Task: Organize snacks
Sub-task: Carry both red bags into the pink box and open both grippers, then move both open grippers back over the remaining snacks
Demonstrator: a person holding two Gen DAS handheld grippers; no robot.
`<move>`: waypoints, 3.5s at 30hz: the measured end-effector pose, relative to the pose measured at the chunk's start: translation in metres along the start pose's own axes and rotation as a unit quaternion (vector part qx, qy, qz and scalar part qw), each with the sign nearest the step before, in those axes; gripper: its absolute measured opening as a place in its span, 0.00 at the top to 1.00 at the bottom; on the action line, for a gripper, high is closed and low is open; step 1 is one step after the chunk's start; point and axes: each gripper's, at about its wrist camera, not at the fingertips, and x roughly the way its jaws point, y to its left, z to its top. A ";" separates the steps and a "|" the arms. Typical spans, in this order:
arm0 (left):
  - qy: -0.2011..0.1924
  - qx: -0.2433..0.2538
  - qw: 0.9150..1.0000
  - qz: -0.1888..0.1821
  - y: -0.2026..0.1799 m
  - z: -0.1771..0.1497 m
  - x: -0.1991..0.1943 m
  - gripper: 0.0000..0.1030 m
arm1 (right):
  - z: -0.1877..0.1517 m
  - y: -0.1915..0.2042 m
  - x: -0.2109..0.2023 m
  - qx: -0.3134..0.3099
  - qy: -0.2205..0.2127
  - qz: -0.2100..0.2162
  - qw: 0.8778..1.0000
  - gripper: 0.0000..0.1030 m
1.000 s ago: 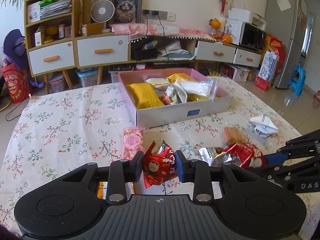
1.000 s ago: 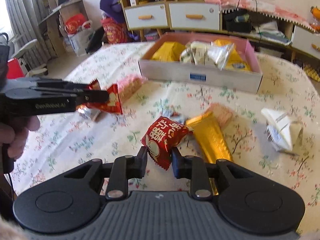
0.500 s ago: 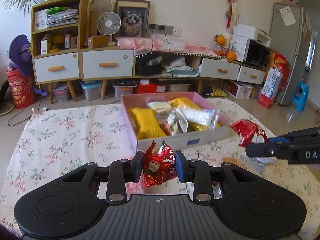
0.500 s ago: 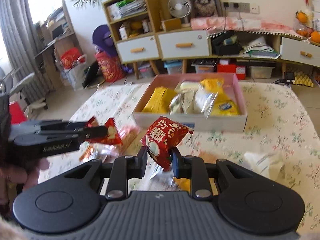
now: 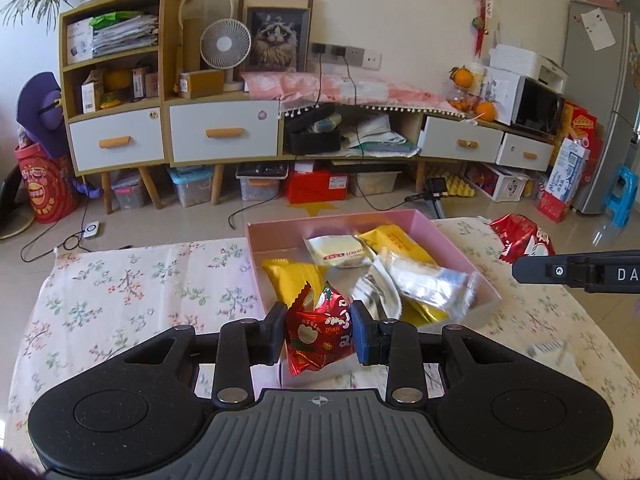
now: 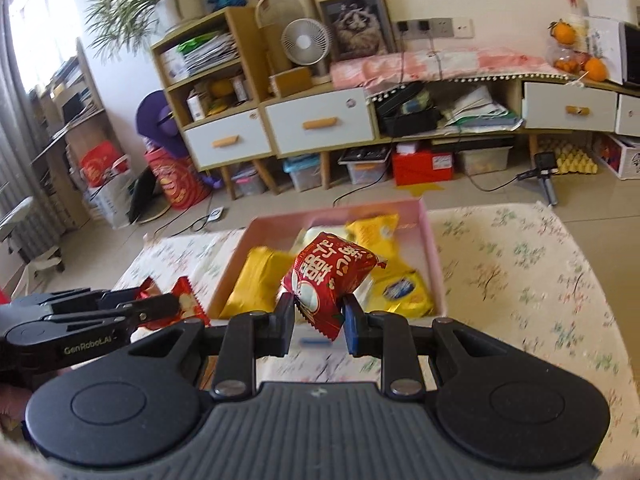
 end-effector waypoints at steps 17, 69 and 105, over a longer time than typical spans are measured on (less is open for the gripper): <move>0.010 -0.004 0.999 0.036 0.008 0.049 0.099 0.70 | 0.042 -0.012 0.095 0.074 0.057 0.038 0.995 0.77; 0.037 0.011 0.998 0.042 -0.019 0.001 0.001 0.05 | 0.014 -0.005 -0.005 0.034 0.022 -0.022 0.999 0.14; 0.069 0.087 0.994 -0.015 -0.076 -0.104 -0.047 0.01 | -0.096 -0.004 -0.060 -0.084 0.029 -0.030 0.996 0.04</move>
